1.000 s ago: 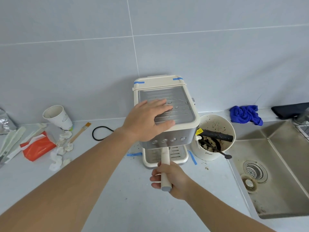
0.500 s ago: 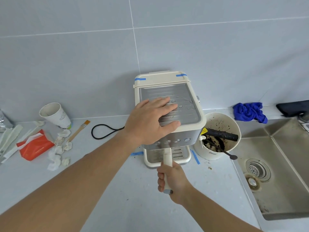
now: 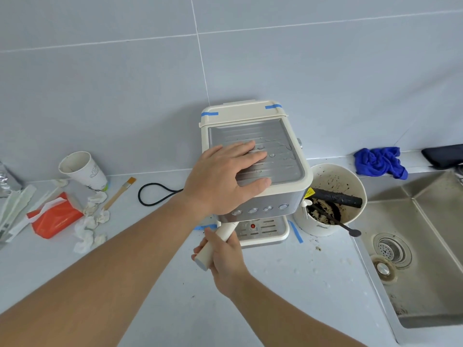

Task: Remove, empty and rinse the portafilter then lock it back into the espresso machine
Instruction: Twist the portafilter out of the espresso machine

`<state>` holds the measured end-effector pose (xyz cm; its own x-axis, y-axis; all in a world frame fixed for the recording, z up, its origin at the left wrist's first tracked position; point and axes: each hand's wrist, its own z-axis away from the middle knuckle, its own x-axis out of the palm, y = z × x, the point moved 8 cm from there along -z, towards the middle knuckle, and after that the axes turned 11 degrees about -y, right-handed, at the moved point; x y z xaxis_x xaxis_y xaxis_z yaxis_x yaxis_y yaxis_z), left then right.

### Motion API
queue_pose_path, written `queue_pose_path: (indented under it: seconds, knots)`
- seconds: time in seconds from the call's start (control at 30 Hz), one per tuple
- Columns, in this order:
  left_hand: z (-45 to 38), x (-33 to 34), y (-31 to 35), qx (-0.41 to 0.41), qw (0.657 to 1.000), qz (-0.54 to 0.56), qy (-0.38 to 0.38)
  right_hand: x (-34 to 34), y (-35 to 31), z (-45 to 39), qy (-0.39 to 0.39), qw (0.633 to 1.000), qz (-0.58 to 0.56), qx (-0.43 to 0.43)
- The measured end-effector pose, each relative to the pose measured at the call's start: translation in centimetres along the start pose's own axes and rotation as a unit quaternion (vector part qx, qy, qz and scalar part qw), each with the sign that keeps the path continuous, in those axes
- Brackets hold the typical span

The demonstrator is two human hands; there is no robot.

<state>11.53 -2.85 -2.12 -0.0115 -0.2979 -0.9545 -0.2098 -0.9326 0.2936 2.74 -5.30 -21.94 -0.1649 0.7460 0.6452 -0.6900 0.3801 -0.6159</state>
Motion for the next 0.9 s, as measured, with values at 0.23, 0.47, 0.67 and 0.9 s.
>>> queue_pose_path:
  seconds: [0.23, 0.47, 0.67, 0.9]
  knots:
    - [-0.1, 0.1, -0.1, 0.0, 1.0, 0.001, -0.001, 0.5, 0.3, -1.3, 0.018, 0.999, -0.036, -0.005]
    - [-0.1, -0.1, -0.1, -0.003, 1.0, 0.001, 0.001, 0.6, 0.9, -2.6, 0.022, 0.997, -0.073, 0.002]
    - [-0.1, 0.0, -0.1, -0.002, 1.0, -0.003, -0.003, 0.3, 1.1, -3.3, 0.033, 0.996, -0.082, -0.002]
    - [-0.2, 0.0, 0.0, -0.002, 1.0, -0.009, -0.007, 0.1, 1.1, -3.4, 0.036, 0.995, -0.088, 0.019]
